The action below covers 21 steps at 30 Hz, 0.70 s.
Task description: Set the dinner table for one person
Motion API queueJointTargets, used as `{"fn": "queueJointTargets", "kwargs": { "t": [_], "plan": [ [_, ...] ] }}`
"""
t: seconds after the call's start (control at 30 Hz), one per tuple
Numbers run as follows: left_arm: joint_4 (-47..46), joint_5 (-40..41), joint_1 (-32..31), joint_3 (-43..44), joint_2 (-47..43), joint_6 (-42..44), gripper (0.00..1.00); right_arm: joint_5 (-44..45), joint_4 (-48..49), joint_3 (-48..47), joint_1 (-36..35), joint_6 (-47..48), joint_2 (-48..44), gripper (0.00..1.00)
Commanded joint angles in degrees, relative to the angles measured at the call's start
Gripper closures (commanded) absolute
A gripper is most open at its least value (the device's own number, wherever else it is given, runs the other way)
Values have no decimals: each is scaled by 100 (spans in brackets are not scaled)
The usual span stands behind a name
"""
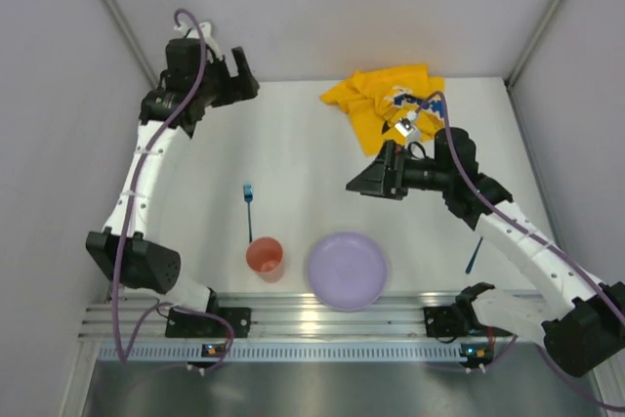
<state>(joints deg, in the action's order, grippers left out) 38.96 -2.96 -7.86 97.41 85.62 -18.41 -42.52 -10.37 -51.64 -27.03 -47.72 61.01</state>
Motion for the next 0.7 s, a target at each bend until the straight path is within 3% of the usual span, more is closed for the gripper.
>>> {"fn": "queueJointTargets", "kwargs": {
  "t": [0.0,0.07,0.17,0.23,0.4,0.67],
  "plan": [
    [183,-12,-768,1059,890,-162,2,77,-620,-425,74,456,-344,0],
    [-324,-256,-1138,1534,1271,-215,1,340,-948,-479,179,606,-519,0],
    [-1430,-1590,-1245,1790,1974,-521,1,961,-1896,-715,477,1123,-748,1],
    [-1383,-1472,-1271,2368,2650,-1101,2,1917,-2871,-1040,645,1361,-871,0],
    [-1504,-1338,-1630,2959,3906,-1638,2,2951,-4383,-1682,1506,1951,-1179,0],
    [-1339,-917,-2290,3434,5349,-2244,10,3610,-5079,-2017,1788,2048,-1285,0]
  ]
}}
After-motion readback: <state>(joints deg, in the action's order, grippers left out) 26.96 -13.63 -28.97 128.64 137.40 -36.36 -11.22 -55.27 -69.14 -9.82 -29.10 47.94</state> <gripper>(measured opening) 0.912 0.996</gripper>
